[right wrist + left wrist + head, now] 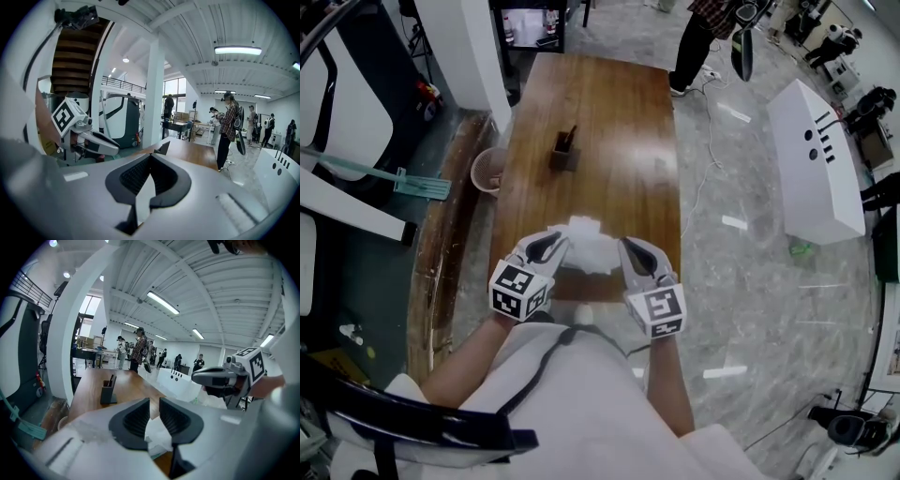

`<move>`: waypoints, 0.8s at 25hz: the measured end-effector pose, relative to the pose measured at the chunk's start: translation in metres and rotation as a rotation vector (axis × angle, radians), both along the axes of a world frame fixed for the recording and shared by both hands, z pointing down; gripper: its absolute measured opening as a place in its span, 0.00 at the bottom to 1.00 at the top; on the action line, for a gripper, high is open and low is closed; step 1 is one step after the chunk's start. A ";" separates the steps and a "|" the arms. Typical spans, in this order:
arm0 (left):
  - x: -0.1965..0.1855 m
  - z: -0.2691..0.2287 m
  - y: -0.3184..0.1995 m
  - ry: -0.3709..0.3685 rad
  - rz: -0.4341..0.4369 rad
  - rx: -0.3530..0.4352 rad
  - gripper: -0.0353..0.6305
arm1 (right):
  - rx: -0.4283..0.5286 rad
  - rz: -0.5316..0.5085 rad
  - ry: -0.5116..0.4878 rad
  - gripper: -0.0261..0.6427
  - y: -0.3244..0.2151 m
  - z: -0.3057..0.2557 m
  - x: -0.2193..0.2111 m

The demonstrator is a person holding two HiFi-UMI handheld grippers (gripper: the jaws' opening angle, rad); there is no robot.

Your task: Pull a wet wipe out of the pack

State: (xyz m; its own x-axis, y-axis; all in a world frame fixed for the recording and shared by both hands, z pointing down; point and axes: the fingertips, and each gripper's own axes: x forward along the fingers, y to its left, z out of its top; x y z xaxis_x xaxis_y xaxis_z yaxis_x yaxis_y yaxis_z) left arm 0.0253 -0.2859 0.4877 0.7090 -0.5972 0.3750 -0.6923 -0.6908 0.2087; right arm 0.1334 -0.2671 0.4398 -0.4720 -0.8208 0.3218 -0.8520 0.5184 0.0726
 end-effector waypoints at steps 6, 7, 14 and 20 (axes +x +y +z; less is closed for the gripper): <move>-0.003 -0.017 -0.005 0.023 -0.005 0.029 0.16 | 0.061 -0.015 -0.009 0.05 -0.001 -0.025 -0.006; -0.003 -0.020 -0.006 0.029 -0.005 0.036 0.16 | 0.071 -0.016 -0.010 0.05 -0.001 -0.029 -0.007; -0.004 -0.064 -0.014 0.096 -0.020 0.106 0.14 | 0.134 0.031 -0.117 0.05 0.000 -0.065 -0.002; -0.008 -0.098 -0.022 0.134 -0.027 0.177 0.06 | 0.186 0.052 -0.164 0.05 -0.001 -0.091 -0.001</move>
